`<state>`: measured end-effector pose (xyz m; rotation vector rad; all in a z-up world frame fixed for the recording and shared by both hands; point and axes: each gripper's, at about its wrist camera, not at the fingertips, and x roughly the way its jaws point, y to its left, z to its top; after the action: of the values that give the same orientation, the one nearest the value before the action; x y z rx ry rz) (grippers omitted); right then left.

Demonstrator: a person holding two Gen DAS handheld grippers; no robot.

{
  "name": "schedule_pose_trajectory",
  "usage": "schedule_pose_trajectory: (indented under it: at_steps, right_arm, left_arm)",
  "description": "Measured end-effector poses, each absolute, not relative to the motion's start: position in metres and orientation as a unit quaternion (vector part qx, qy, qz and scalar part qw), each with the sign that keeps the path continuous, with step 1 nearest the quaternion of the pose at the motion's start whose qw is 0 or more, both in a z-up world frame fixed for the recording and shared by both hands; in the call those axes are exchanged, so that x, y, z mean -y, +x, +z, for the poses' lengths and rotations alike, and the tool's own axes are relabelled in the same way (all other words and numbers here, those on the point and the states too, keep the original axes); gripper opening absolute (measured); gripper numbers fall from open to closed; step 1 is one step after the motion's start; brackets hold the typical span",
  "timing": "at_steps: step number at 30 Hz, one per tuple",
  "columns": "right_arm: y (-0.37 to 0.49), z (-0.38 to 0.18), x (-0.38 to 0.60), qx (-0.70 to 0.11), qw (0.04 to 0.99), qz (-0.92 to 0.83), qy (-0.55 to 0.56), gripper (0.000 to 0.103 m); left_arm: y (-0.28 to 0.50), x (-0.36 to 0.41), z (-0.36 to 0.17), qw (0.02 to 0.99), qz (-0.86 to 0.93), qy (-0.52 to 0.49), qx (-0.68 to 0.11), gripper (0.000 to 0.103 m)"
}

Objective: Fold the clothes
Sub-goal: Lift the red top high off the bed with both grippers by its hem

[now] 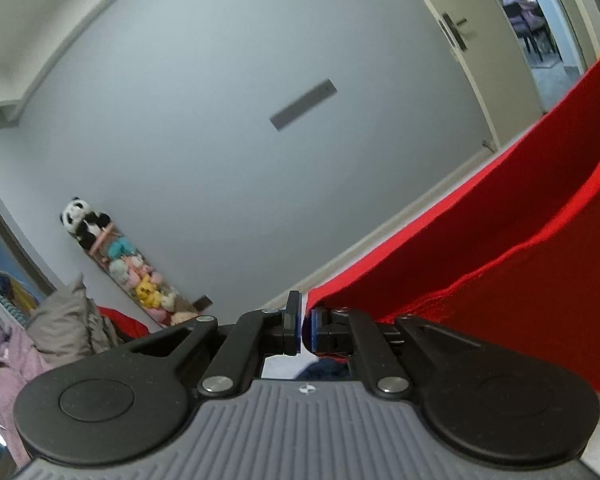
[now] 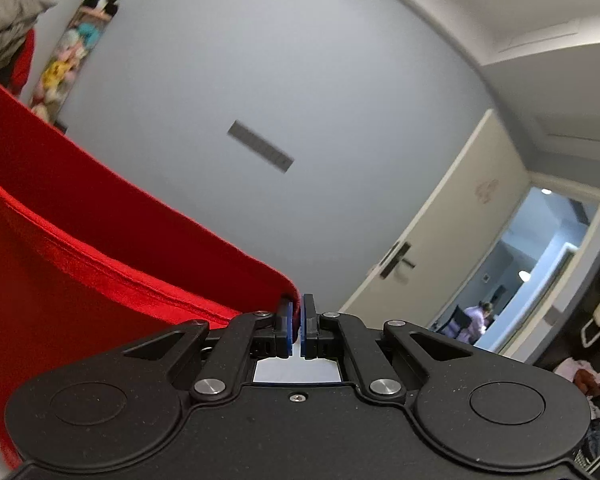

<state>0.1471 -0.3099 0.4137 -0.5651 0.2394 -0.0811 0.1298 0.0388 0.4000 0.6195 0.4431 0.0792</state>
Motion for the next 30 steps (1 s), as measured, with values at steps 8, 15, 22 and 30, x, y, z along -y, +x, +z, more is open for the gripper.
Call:
schedule_pose_trajectory:
  at_steps: [8, 15, 22, 30]
  right_arm:
    - [0.171, 0.448, 0.316, -0.117, 0.956, -0.041, -0.264, 0.001]
    - [0.214, 0.430, 0.310, -0.138, 0.954, -0.034, -0.263, 0.001]
    - [0.269, 0.407, 0.305, -0.152, 0.954, -0.036, -0.257, 0.001]
    - [0.337, 0.391, 0.311, -0.172, 0.952, -0.041, -0.252, 0.001]
  left_arm:
    - [0.142, -0.033, 0.419, 0.929, 0.043, 0.302, -0.211, 0.005]
    - [0.171, -0.032, 0.402, 0.924, 0.042, 0.303, -0.230, 0.005]
    - [0.207, -0.037, 0.385, 0.925, 0.047, 0.288, -0.245, 0.005]
    - [0.259, -0.045, 0.360, 0.922, 0.054, 0.278, -0.264, 0.005]
